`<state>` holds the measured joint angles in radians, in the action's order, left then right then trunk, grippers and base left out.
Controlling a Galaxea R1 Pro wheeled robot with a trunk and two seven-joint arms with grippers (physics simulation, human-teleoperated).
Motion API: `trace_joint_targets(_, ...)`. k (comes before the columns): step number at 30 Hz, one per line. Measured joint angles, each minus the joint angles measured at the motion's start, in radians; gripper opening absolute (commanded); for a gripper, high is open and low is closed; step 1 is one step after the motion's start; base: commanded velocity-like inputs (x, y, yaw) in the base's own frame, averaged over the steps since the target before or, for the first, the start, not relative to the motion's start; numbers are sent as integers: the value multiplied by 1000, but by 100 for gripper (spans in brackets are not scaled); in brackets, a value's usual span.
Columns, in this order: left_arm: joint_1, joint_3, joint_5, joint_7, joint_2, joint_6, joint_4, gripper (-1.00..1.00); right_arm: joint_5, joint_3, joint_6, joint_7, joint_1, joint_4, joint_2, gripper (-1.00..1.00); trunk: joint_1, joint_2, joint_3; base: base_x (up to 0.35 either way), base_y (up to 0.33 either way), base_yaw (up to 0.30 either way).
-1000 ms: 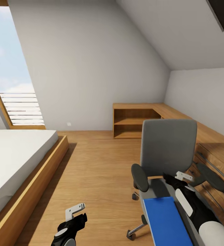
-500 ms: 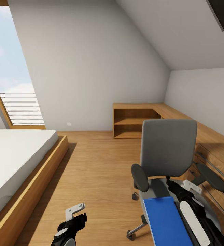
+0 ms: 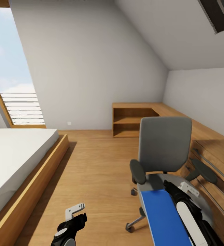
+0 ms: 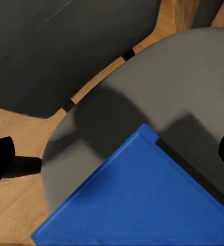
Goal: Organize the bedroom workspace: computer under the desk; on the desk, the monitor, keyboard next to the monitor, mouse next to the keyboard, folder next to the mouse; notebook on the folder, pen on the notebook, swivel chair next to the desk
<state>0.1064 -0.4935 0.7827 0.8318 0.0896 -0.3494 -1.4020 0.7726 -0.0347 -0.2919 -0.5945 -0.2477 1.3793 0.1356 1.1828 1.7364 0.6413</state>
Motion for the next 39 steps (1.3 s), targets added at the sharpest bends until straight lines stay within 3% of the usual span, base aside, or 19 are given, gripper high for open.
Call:
trace_joint_targets(11, 0, 0, 0, 1, 1, 0, -2, 100, 1, 0, 2, 2, 0, -5, -1, 100, 0, 0, 0, -317, 128, -117)
trace_joint_targets(18, 0, -1, 0, 0, -1, 0, -3, 100, 5, 4, 2, 9, 0, -42, 2, 100, -1, 0, 0, -67, 181, -1)
trace_joint_targets(19, 0, -1, 0, 0, -1, 0, -5, 100, 13, 8, 2, 12, 0, -51, 3, 100, -1, 0, 0, 1, 2, 0)
trace_joint_targets(20, 0, -1, 0, 1, -1, 0, -27, 100, 119, 43, -3, 76, 1, -70, 24, 100, 3, 7, 3, 1, 1, 0)
trace_joint_targets(21, 0, -1, 0, 1, -2, 0, -29, 100, 138, 48, -4, 85, 2, -72, 34, 100, 7, 14, 6, 0, 0, 0)
trace_joint_targets(39, 0, -3, 0, 2, -3, 0, -30, 100, 156, 51, -5, 94, 8, -69, 46, 100, 76, 140, 63, 0, 0, 0)
